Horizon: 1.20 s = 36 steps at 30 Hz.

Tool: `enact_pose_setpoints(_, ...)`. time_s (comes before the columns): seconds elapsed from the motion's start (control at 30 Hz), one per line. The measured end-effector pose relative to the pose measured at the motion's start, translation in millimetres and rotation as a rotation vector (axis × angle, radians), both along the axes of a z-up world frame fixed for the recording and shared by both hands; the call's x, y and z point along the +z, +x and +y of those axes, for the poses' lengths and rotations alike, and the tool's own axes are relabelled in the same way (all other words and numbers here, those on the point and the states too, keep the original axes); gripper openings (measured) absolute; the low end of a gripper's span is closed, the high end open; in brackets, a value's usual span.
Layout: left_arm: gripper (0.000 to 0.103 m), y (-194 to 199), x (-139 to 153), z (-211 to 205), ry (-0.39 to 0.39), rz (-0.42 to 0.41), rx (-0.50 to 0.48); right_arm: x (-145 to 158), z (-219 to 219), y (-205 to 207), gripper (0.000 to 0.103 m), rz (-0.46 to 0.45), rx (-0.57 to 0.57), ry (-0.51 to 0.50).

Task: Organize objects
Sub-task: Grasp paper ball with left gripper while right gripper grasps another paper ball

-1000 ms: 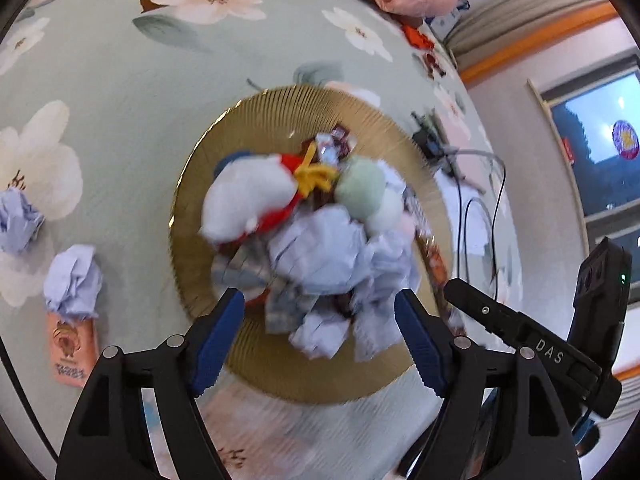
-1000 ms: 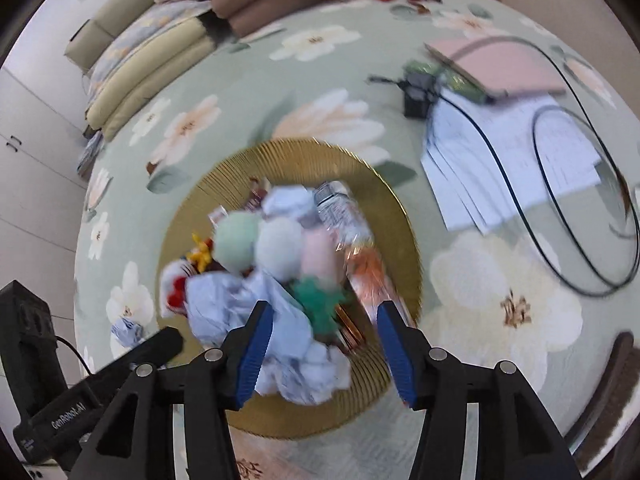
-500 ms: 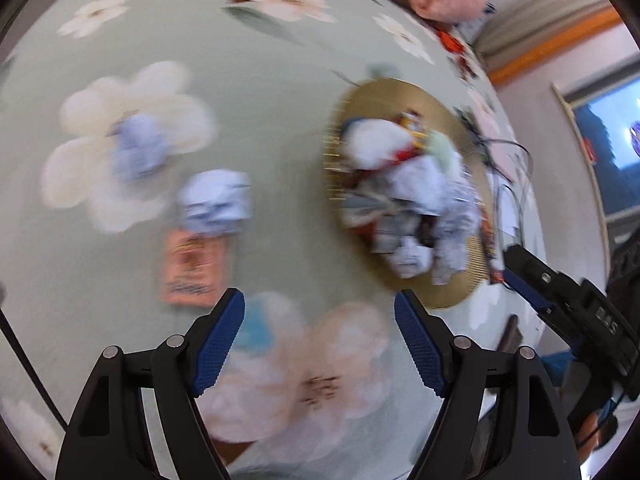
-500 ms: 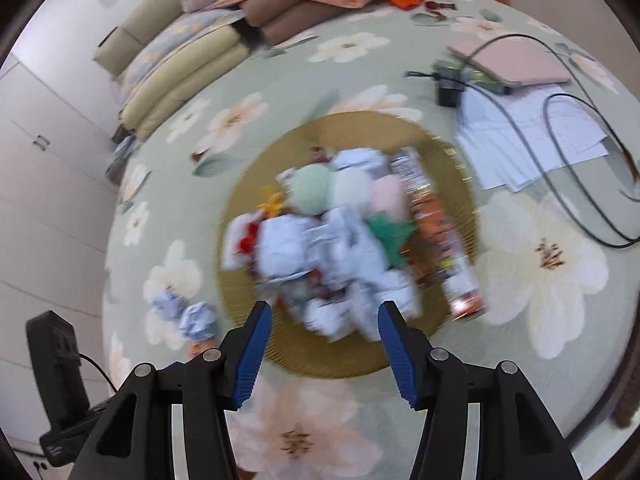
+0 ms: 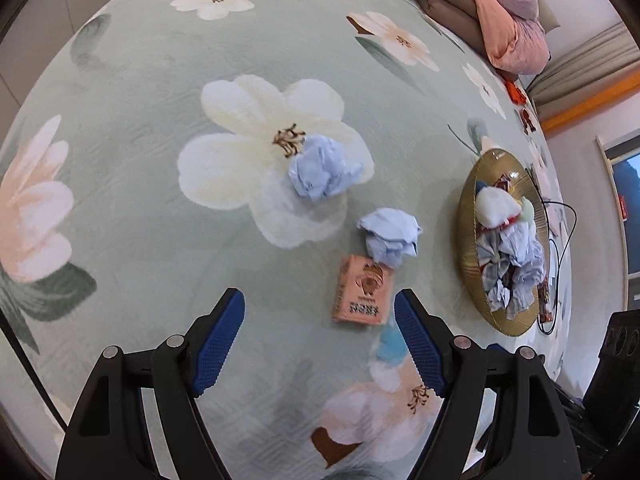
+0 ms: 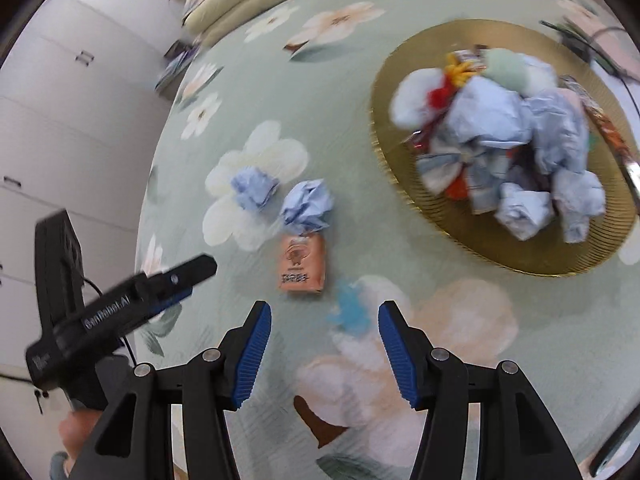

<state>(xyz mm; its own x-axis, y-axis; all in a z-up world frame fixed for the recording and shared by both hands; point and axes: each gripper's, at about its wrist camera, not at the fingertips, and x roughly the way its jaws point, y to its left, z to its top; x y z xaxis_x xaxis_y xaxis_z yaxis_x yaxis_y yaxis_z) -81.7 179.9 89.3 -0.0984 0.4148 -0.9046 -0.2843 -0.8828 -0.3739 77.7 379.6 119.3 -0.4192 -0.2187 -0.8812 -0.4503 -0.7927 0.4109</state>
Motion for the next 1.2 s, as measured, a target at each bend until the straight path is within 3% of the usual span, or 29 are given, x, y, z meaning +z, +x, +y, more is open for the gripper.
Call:
enact_pose_setpoints(0.13,0.076,-16,2,6,0.01,0.05,-0.034,6,-2,-17,0.054,0.021,0.01,0.067)
enact_pose_setpoints(0.37,0.076,-32,-16,22,-0.062,0.128,-0.148,-5,0,-57,0.054,0.011,-0.014,0.034)
enact_pose_setpoints(0.53,0.076,-52,-40,28,0.012,0.106,-0.157,-24,-2,-80,0.054,-0.026,-0.032,0.027)
enact_pose_setpoints(0.8,0.076,-73,-60,56,0.017,0.15,-0.252,-68,10,-104,0.054,-0.121,-0.123,-0.034)
enact_pose_setpoints(1.03,0.074,-87,-69,55,0.06,0.164,-0.235,-88,18,-116,0.054,-0.101,-0.162,-0.136)
enact_pose_setpoints(1.2,0.054,-91,-69,53,0.109,0.179,-0.234,-94,19,-122,0.054,-0.109,-0.175,-0.193)
